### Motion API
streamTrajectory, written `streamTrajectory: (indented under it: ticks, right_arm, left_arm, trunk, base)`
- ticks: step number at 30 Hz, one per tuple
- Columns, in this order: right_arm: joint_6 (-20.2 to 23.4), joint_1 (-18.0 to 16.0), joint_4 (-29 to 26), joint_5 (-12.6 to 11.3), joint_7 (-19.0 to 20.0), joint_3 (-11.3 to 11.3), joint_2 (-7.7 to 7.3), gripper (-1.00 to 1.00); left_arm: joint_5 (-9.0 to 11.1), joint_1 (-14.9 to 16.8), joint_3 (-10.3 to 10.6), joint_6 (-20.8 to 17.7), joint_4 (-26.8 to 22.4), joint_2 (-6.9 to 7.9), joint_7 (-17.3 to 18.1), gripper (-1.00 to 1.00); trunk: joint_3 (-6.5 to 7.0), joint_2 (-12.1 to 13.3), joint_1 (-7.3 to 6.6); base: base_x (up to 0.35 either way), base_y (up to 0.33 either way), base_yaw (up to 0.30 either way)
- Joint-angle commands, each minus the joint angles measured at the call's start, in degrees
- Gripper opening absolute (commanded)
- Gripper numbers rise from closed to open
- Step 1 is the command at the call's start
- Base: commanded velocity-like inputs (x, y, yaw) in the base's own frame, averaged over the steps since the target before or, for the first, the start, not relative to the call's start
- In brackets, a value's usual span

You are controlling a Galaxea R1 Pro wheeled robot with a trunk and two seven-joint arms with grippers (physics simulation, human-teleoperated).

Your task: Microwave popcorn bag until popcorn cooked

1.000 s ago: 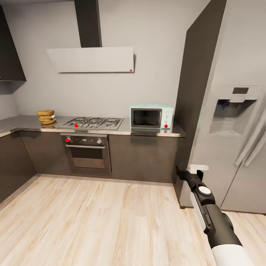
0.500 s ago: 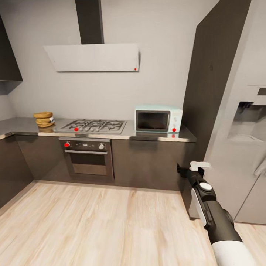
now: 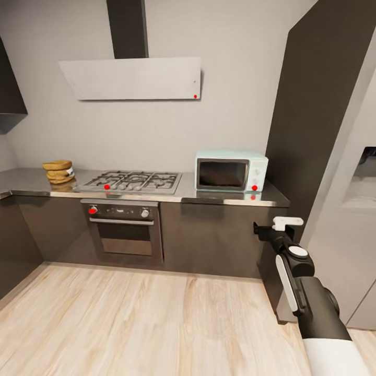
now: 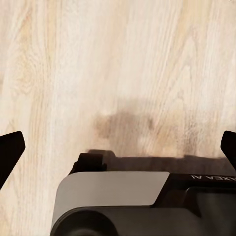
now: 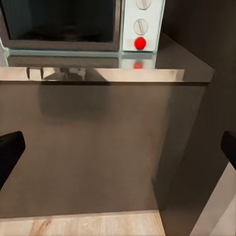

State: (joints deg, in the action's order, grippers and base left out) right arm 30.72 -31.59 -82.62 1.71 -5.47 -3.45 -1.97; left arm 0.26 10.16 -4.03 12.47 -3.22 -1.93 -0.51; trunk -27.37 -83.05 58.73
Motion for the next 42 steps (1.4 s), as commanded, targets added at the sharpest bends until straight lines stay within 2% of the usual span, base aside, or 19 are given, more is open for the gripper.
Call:
streamTrajectory:
  ticks: [1, 19, 42]
  right_arm:
    - [0.3, 0.0, -0.1, 0.2, -0.1, 0.0, -0.05, 1.0]
    - [0.3, 0.3, 0.0, 0.0, -0.2, -0.1, -0.06, 1.0]
    - [0.2, 0.3, 0.1, 0.1, -0.1, -0.1, -0.14, 1.0]
  left_arm:
    - [0.0, 0.0, -0.4, 0.2, 0.1, -0.05, 0.0, 1.0]
    - [0.1, 0.0, -0.4, 0.3, 0.0, -0.21, -0.1, 1.0]
    - [0.1, 0.0, -0.5, 0.3, 0.0, -0.18, -0.1, 1.0]
  trunk:
    - [-0.06, 0.0, 0.0]
    - [0.12, 0.4, -0.22]
    - [4.25, 9.6, -5.27]
  base:
    - [0.01, 0.004, 0.0]
    - [0.001, 0.0, 0.0]
    - [0.0, 0.0, 0.0]
